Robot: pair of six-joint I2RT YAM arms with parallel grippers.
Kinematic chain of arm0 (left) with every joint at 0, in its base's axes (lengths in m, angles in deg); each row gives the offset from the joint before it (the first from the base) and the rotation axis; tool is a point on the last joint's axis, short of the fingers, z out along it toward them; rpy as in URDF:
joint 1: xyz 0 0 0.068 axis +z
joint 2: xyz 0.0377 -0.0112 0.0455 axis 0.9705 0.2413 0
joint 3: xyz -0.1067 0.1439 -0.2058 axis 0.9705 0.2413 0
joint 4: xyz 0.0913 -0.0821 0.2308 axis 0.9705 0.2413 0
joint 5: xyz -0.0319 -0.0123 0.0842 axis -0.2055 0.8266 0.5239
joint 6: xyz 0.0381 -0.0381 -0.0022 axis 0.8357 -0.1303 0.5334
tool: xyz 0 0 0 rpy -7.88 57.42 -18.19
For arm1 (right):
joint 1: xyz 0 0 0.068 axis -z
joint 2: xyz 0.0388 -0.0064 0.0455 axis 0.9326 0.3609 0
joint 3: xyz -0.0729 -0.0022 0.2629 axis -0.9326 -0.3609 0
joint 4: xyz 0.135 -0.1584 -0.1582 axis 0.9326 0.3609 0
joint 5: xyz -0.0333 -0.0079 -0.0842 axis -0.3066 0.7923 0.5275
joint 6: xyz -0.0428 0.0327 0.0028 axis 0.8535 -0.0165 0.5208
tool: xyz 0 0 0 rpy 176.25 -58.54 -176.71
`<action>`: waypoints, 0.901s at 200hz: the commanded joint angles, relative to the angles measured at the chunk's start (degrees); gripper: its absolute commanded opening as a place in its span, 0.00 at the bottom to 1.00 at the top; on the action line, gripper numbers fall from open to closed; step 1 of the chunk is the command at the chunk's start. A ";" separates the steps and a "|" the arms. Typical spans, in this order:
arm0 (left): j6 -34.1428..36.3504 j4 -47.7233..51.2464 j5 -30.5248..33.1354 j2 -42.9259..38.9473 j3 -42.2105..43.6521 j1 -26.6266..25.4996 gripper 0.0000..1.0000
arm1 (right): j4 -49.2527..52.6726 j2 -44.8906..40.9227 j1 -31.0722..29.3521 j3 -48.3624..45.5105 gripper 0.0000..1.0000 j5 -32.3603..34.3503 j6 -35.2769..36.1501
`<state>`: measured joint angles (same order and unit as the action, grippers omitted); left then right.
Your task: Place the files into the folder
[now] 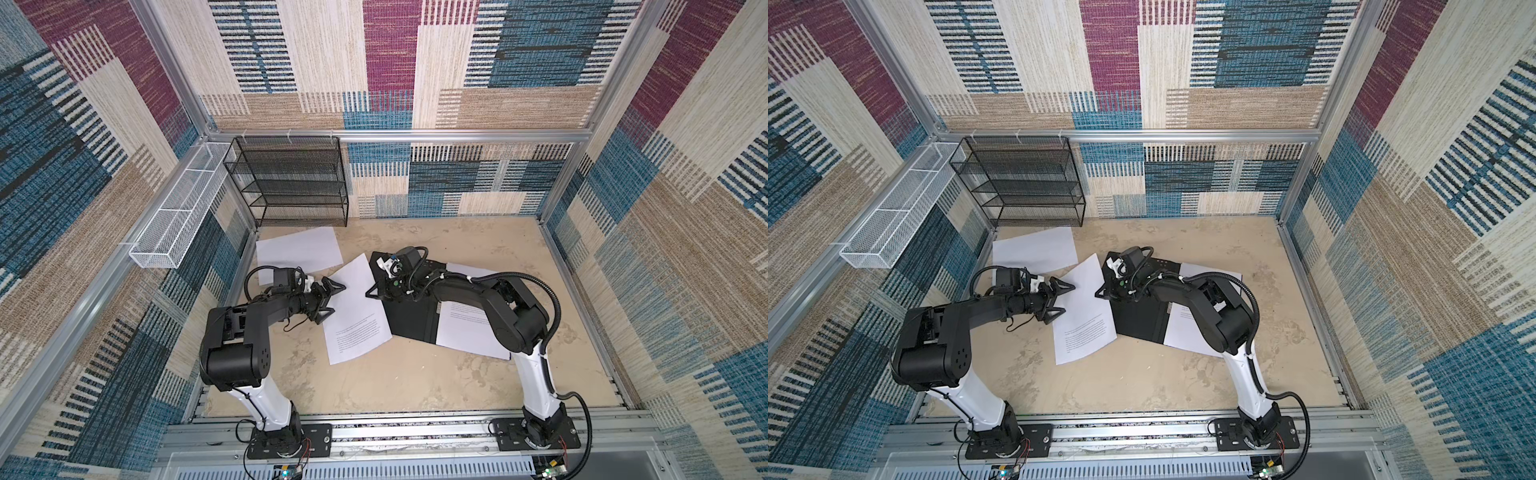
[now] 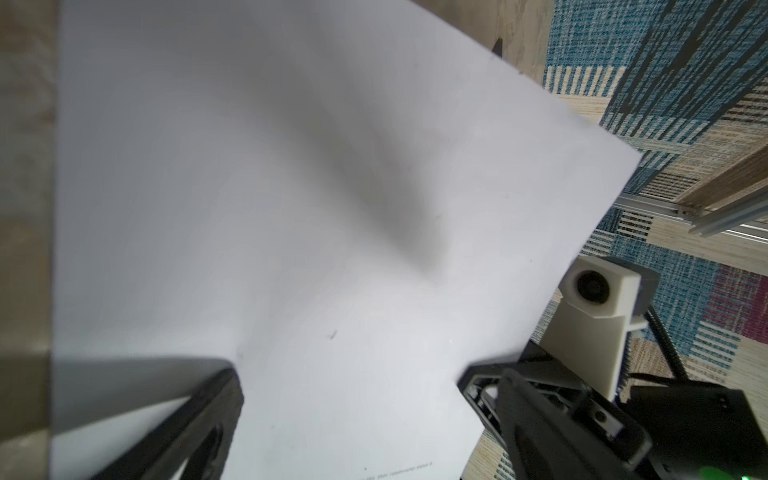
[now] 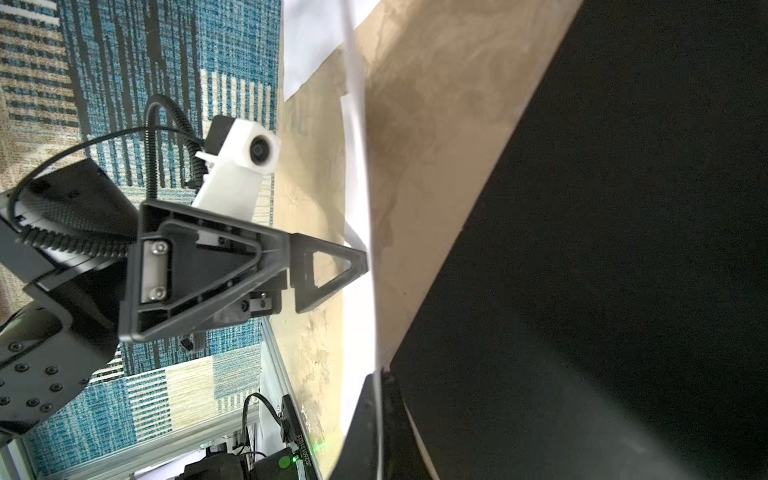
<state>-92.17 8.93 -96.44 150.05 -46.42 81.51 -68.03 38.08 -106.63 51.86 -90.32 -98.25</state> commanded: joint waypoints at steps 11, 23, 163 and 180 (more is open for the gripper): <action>1.17 14.58 0.96 -4.49 -4.40 0.15 0.99 | 2.79 -5.88 2.63 -0.34 0.00 1.45 3.26; 2.44 14.58 -2.92 -8.13 -5.99 -0.09 0.99 | 3.10 -10.19 5.32 -3.55 0.00 0.96 3.32; 12.36 17.78 -11.45 -16.22 -7.07 -3.57 0.99 | 36.22 -43.09 47.82 -28.98 0.00 8.08 24.92; 11.72 16.58 -11.98 -17.30 -6.19 -3.41 0.99 | 35.64 -40.89 47.84 -28.68 0.00 9.39 26.13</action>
<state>-79.97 28.15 -105.68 134.01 -53.48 77.82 -34.13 -5.11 -59.00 22.42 -84.48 -76.21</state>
